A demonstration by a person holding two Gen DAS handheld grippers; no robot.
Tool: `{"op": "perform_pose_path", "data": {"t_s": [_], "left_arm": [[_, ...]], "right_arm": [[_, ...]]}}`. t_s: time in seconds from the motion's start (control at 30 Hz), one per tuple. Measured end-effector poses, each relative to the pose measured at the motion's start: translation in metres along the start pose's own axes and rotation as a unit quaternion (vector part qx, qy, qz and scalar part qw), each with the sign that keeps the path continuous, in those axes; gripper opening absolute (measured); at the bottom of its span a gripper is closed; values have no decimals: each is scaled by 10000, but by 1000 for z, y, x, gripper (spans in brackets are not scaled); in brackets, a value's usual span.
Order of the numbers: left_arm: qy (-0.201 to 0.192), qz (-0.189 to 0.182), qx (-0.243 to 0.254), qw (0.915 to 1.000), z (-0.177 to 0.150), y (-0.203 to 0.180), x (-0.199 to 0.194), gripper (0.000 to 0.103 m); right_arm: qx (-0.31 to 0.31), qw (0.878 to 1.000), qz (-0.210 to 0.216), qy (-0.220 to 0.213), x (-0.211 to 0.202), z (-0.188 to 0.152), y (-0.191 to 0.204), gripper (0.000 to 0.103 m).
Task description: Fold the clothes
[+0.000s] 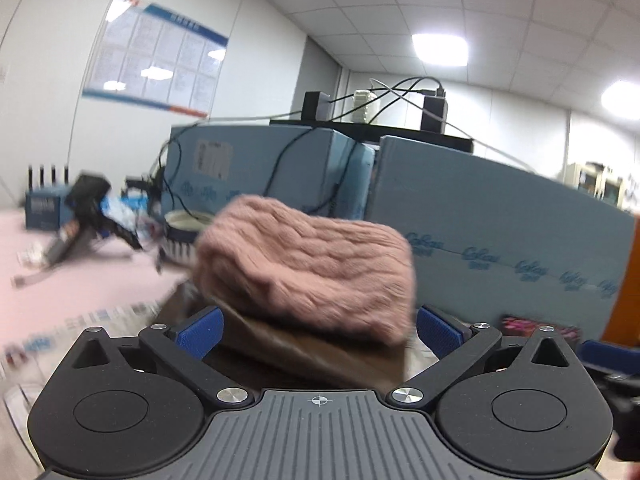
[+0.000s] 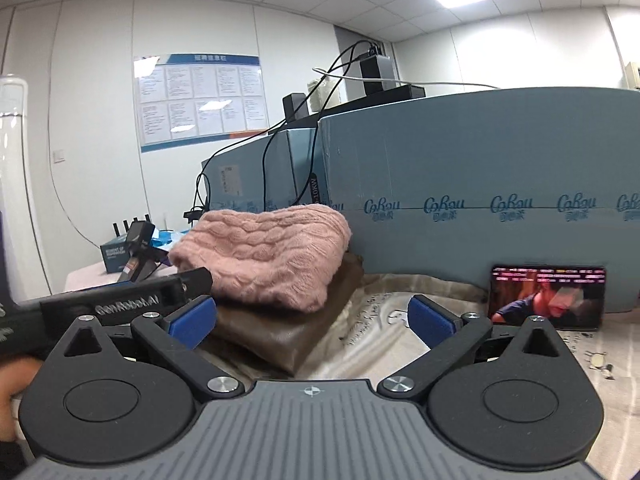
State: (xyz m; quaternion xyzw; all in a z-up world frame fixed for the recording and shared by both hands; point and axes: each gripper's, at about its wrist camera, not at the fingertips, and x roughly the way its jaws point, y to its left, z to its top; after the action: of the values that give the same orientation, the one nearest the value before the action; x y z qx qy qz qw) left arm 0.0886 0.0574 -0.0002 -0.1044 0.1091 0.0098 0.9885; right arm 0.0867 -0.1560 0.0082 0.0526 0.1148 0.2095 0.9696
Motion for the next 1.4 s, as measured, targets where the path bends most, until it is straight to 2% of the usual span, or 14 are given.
{"op": "perform_pose_path", "data": {"t_s": [0.13, 0.2, 0.4, 0.5, 0.9, 1.4], "left_arm": [[11, 210, -434, 9988, -20, -8, -5, 103], [-68, 369, -583, 9976, -28, -11, -7, 103], [-406, 1156, -391, 9917, -36, -13, -10, 103], [-460, 1365, -225, 9893, -39, -17, -7, 103], [-768, 1435, 125, 9866, -44, -27, -11, 103], [-761, 1422, 119, 9868, -45, -27, -11, 103]], "right_arm": [[-148, 9984, -371, -389, -7, -13, -5, 103], [-137, 9983, -368, -430, -2, -16, -9, 103], [-266, 9978, -281, -539, 24, -30, -25, 103], [-304, 9986, -234, -373, 30, -32, -31, 103], [-302, 9980, -253, -498, 21, -35, -36, 103], [-206, 9977, -287, -582, 18, -36, -40, 103]]}}
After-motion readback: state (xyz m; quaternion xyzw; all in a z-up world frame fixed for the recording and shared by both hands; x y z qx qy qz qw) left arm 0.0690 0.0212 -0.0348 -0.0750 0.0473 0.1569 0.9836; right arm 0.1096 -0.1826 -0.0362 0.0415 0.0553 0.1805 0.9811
